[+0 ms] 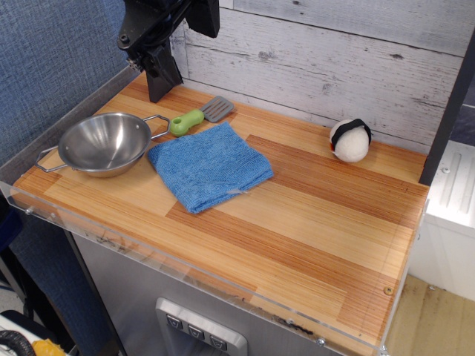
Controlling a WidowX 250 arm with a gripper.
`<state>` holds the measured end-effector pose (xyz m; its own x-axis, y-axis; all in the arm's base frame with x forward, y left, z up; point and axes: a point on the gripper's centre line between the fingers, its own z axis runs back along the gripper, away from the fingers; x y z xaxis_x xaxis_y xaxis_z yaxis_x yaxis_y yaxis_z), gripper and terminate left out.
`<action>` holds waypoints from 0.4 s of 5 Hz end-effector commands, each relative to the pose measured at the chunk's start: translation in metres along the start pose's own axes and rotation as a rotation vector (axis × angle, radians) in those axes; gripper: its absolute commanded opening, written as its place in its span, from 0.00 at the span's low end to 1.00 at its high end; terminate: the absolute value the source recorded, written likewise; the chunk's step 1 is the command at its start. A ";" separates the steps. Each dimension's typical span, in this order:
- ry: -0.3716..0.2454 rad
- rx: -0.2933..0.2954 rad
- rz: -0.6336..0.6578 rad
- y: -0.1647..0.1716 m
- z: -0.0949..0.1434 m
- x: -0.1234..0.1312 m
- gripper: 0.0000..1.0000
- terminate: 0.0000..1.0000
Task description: Pick up the egg and place it on the near edge of the table
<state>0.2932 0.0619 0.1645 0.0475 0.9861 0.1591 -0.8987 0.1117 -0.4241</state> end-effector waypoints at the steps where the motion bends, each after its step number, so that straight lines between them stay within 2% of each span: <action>1: 0.000 0.000 0.000 0.000 0.000 0.000 1.00 0.00; 2: 0.078 -0.040 -0.236 -0.036 -0.009 -0.034 1.00 0.00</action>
<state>0.3248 0.0219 0.1510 0.3053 0.9381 0.1636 -0.8587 0.3455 -0.3784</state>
